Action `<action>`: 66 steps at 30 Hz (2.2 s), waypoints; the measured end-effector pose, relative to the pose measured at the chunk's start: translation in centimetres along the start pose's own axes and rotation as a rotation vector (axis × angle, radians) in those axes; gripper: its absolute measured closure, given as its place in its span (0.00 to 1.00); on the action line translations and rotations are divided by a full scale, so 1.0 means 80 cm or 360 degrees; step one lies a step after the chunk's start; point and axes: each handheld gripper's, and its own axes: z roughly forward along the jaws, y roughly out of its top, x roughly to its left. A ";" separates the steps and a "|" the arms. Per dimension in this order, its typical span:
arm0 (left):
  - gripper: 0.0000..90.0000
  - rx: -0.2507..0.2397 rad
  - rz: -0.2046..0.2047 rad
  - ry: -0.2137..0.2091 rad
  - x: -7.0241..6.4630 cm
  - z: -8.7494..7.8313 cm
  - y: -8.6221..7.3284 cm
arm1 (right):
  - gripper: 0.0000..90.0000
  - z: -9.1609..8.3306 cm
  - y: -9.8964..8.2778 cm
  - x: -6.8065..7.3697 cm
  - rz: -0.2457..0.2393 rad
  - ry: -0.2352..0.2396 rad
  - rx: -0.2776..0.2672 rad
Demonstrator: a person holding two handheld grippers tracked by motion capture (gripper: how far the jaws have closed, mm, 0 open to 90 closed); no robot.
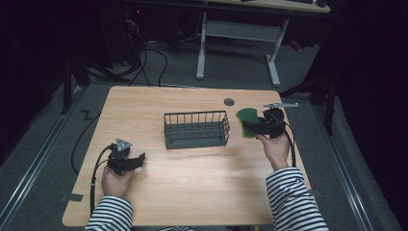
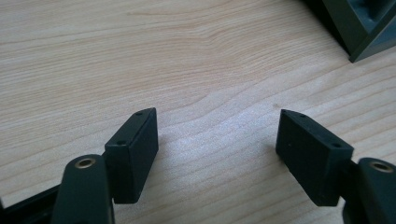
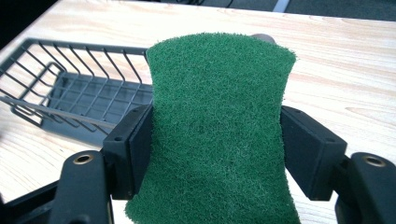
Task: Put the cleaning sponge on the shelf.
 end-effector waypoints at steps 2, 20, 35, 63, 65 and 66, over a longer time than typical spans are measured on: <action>0.34 0.0002 0.0000 -0.0003 0.000 0.000 0.000 | 0.34 0.001 0.005 0.003 -0.0021 -0.0012 0.0013; 0.33 0.0001 -0.0001 -0.0004 0.000 0.000 0.000 | 0.34 0.012 0.044 0.059 -0.0213 0.0082 -0.0008; 0.34 0.0002 0.0001 0.0000 0.000 -0.001 -0.001 | 0.34 0.068 0.071 0.095 -0.0262 0.0098 0.0093; 0.34 -0.0004 -0.0010 -0.0011 0.001 -0.001 -0.001 | 0.34 0.130 0.065 0.124 -0.0332 -0.0021 0.0227; 0.34 -0.0001 -0.0006 -0.0008 0.000 -0.001 -0.001 | 0.34 0.132 0.064 0.128 -0.0386 -0.0057 0.0241; 0.34 0.0000 -0.0005 -0.0007 0.000 -0.001 0.000 | 0.34 0.133 0.063 0.129 -0.0403 -0.0062 0.0250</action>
